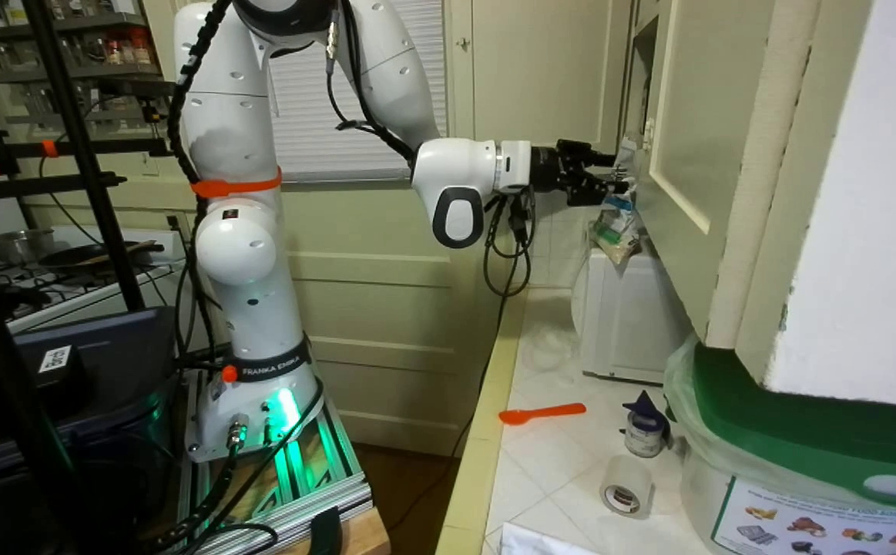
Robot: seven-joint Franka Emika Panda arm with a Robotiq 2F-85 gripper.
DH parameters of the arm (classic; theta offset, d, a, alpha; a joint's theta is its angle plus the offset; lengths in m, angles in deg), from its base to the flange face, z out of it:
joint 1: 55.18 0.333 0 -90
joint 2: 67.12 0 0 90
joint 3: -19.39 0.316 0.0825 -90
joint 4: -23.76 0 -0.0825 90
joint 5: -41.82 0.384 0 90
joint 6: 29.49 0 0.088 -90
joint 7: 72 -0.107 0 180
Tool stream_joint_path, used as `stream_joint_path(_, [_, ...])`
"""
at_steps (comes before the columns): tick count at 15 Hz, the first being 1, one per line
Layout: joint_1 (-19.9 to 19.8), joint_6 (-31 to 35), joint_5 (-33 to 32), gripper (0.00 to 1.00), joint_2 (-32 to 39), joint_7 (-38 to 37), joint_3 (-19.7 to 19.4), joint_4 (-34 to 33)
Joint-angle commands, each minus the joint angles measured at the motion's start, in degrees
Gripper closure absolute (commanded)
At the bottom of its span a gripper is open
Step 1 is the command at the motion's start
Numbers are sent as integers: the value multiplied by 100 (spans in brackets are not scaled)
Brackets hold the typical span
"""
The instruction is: Put the plastic bag on the microwave
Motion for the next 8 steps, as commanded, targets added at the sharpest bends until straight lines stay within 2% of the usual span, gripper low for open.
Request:
stream_joint_path(1, [9,-81,-336,0,-532,51,-49,700])
stream_joint_path(3, [7,-240,-353,0,-801,248,-90,972])
stream_joint_path(4, [7,-444,-326,0,-545,335,-111,537])
stream_joint_path(8, [-28,-1197,-202,0,-911,976,-199,516])
